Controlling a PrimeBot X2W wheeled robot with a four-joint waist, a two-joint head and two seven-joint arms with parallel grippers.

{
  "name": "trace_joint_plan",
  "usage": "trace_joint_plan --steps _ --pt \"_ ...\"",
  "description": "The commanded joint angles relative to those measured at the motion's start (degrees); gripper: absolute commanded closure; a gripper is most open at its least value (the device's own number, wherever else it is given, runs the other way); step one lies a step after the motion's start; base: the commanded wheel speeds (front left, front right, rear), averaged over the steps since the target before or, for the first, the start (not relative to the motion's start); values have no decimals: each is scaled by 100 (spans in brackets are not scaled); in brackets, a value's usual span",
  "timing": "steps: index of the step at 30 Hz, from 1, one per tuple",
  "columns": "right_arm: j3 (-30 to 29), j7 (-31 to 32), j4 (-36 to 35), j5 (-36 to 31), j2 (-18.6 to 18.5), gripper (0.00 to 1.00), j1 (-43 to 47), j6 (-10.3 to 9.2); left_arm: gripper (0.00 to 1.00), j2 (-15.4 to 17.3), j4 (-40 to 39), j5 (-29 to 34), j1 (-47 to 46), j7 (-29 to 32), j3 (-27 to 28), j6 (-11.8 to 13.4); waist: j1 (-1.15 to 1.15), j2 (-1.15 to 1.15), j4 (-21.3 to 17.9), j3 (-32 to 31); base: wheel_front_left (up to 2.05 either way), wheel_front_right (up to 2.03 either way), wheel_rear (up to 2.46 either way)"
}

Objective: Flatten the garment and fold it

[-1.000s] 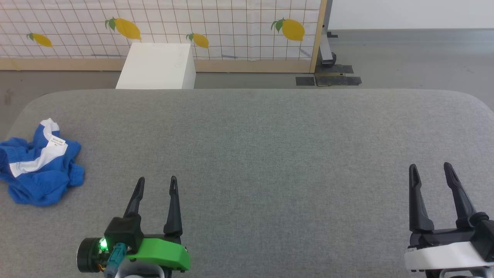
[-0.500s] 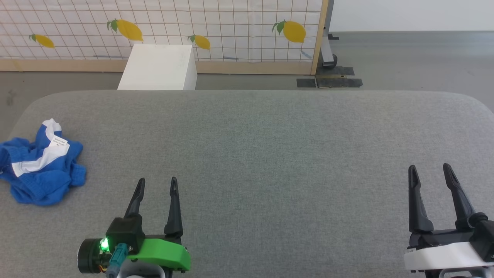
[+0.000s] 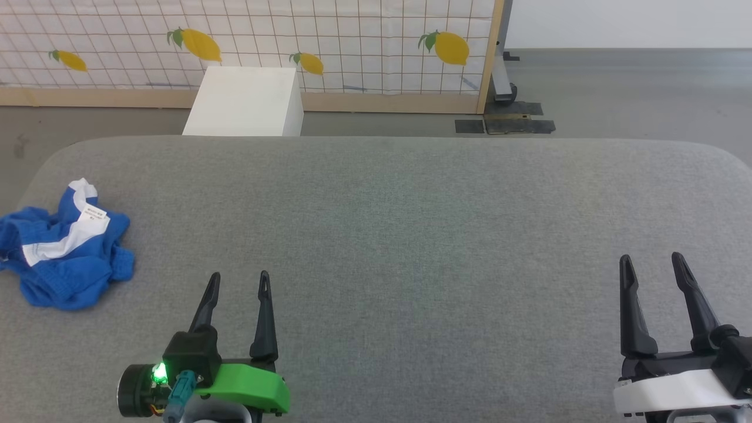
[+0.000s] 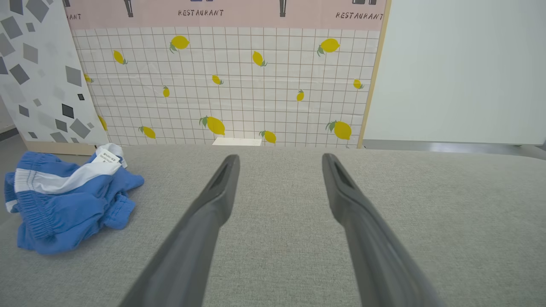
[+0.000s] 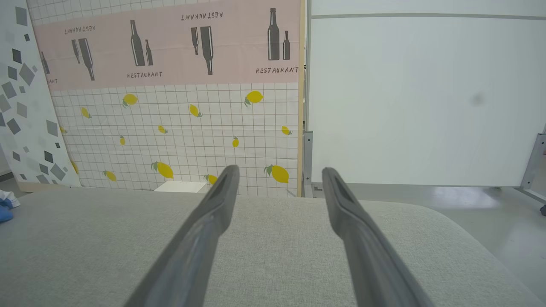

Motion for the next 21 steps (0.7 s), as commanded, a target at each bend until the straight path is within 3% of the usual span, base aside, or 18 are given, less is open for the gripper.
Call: trace_joint_plan --steps 1,10,21 --pt "2 -34 32 -25 12 0 54 -9 0 -27 18 40 -58 -27 23 48 0 0 35 3 0 0 0" --pt "17 -34 61 -4 12 0 58 -9 0 -27 60 92 -109 -27 85 90 0 0 482 46 0 0 0" --pt "13 -34 20 -44 12 0 73 -9 0 -27 59 -16 -81 -27 247 155 0 0 1455 85 0 0 0"
